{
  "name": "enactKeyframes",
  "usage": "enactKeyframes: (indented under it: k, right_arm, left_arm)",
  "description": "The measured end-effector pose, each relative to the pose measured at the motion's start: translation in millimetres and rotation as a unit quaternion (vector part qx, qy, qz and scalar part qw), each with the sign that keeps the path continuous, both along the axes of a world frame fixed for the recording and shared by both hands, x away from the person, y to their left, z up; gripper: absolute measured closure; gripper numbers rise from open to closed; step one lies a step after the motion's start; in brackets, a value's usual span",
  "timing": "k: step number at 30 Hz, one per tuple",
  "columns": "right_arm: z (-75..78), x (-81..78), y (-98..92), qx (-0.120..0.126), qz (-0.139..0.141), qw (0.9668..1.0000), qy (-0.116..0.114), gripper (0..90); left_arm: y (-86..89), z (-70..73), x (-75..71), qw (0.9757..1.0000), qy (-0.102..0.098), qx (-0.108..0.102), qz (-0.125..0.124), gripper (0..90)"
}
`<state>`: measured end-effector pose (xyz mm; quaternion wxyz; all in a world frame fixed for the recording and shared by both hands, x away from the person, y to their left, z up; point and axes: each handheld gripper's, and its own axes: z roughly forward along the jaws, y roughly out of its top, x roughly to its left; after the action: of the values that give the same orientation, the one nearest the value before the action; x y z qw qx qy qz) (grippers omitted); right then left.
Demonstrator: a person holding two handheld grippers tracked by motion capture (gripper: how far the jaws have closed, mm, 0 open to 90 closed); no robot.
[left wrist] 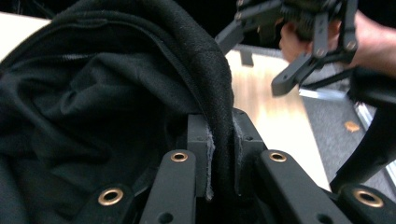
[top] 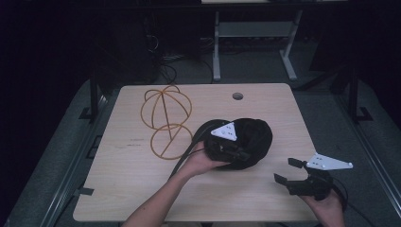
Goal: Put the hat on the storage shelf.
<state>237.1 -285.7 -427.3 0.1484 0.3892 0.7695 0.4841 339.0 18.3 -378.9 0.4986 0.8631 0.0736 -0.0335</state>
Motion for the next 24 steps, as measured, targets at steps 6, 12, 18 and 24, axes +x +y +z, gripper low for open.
enactKeyframes:
  k: [6, 12, 18, 24]
  right_arm:
    - [7.5, -2.4, 8.7, 0.017, 0.004, 0.9996, -0.023, 15.0]
    - [9.3, -2.1, 14.3, 0.014, 0.008, 0.9994, -0.029, 15.0]
    - [14.1, -1.4, 17.3, 0.023, 0.012, 0.9988, -0.041, 14.4]
    - [20.1, -0.5, 23.2, 0.032, 0.017, 0.9976, -0.059, 14.3]
  left_arm:
    - [8.9, 14.4, -1.1, 0.9991, 0.016, -0.038, -0.002, 80.3]
    - [14.6, 23.9, -0.5, 0.9981, 0.021, -0.059, 0.003, 80.2]
    - [19.5, 37.1, -2.9, 0.9965, 0.023, -0.081, 0.001, 80.2]
    - [22.7, 50.4, -9.4, 0.9956, 0.012, -0.092, -0.001, 80.2]
